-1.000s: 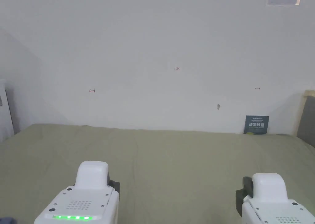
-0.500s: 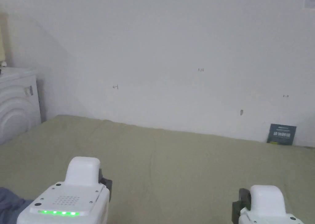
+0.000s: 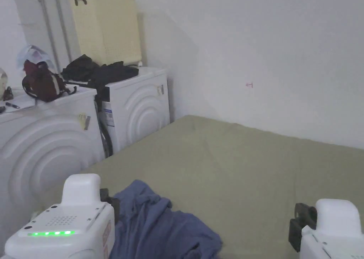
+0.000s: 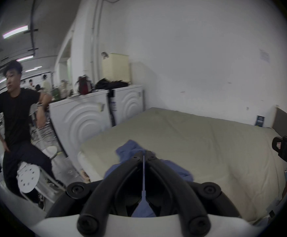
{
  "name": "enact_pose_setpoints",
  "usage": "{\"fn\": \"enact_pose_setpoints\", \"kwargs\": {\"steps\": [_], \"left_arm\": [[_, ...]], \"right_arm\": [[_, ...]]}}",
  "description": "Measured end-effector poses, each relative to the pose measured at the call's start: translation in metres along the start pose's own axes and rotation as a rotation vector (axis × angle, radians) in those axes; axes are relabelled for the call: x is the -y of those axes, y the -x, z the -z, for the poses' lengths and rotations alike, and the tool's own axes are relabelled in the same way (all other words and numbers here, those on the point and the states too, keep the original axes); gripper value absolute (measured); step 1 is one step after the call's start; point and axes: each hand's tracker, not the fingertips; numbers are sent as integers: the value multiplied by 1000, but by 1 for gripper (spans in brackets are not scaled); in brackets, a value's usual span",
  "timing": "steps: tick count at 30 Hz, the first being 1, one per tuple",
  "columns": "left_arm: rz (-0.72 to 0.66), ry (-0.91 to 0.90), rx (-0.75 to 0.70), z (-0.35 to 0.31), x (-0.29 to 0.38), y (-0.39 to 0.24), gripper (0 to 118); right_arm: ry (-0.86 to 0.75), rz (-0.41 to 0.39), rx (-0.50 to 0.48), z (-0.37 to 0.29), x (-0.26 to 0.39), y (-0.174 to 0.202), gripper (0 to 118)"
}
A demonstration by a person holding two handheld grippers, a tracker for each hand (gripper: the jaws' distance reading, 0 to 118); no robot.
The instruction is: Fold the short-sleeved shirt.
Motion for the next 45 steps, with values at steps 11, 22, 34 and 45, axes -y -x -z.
{"fn": "enact_pose_setpoints", "kwargs": {"steps": [11,22,34,45], "left_arm": [[-14,57,-16,23,20,18,0],[24,314,175,103,50,-20,0],[33,694,288,210,129,-62,1],[156,794,359,235,146,-81,116]], "right_arm": [[42,-30,-41,17,8,17,1],[118,-40,-7,20,34,7,1],[234,-27,36,24,73,-6,1],[291,10,44,27,89,-6,1]]}}
